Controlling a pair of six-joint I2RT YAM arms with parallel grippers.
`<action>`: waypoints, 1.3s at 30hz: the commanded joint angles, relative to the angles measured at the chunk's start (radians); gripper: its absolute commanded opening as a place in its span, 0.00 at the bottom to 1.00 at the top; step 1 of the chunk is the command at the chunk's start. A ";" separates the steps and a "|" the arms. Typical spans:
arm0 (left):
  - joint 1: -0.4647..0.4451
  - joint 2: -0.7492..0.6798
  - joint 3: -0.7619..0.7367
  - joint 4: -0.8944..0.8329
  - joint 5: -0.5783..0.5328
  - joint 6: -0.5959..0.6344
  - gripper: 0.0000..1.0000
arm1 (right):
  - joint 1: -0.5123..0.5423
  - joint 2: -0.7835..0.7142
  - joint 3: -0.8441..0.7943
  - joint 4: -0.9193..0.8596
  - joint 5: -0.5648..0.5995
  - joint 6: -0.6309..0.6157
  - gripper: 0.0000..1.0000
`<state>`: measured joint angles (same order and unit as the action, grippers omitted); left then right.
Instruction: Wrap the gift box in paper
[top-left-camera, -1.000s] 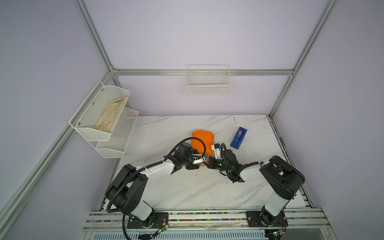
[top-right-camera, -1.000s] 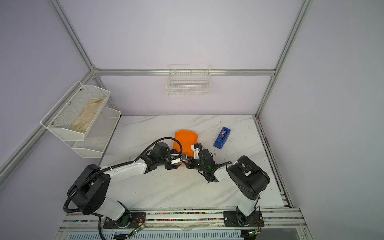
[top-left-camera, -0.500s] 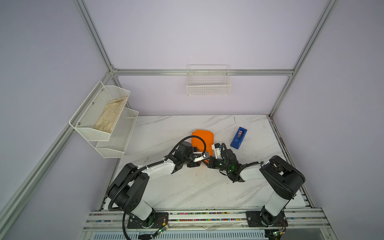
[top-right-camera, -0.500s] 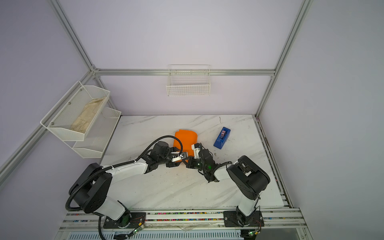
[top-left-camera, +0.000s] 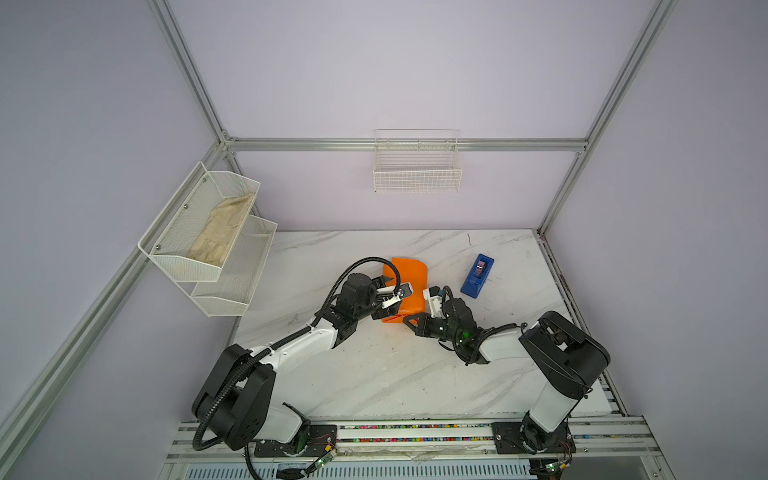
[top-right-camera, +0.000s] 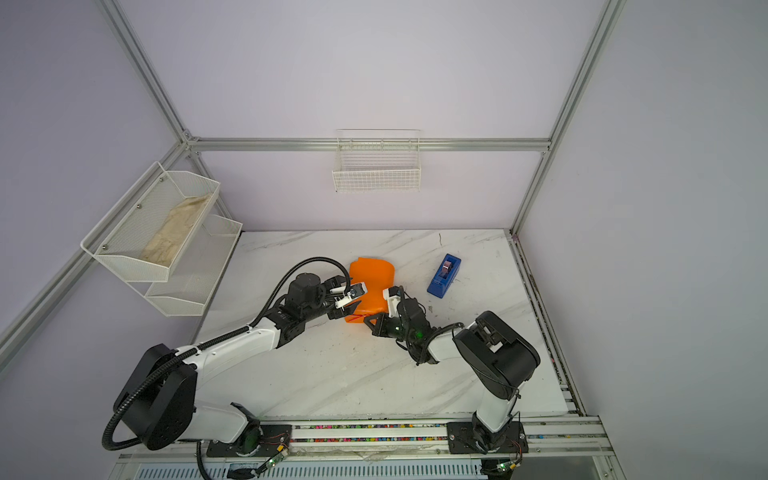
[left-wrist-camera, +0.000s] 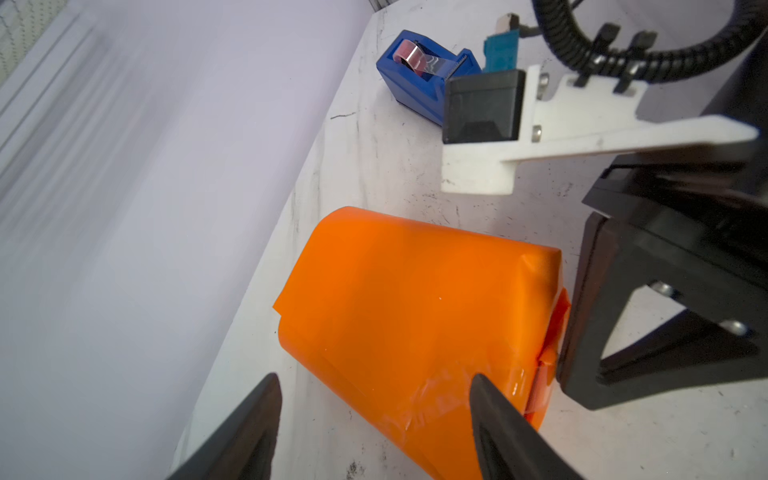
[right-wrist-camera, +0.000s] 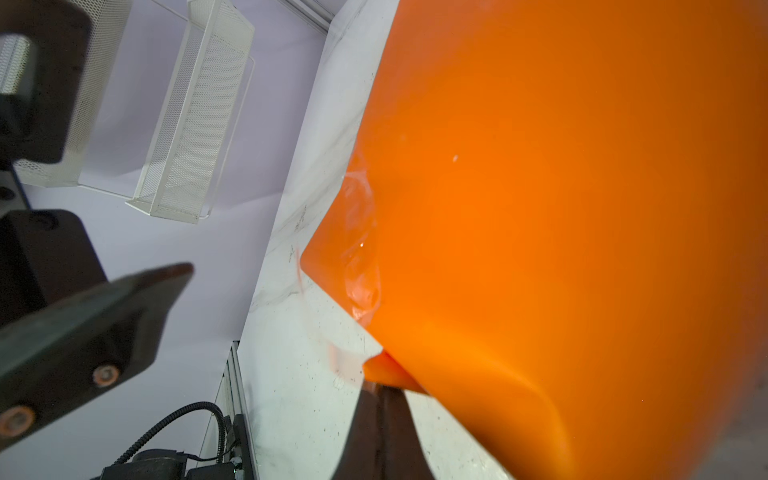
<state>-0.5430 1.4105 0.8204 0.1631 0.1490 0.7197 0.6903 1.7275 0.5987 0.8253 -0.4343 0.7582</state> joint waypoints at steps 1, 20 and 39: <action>0.011 -0.028 0.070 0.018 0.003 -0.043 0.70 | 0.003 0.006 0.016 0.006 -0.006 0.009 0.00; 0.030 0.067 0.110 -0.089 0.199 -0.057 0.72 | 0.003 0.009 0.021 0.006 -0.011 0.013 0.00; 0.030 0.169 0.172 -0.053 0.131 -0.044 0.72 | 0.003 0.018 0.023 0.006 -0.012 0.018 0.00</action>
<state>-0.5175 1.5715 0.8925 0.0799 0.2871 0.6735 0.6903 1.7355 0.5987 0.8257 -0.4385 0.7727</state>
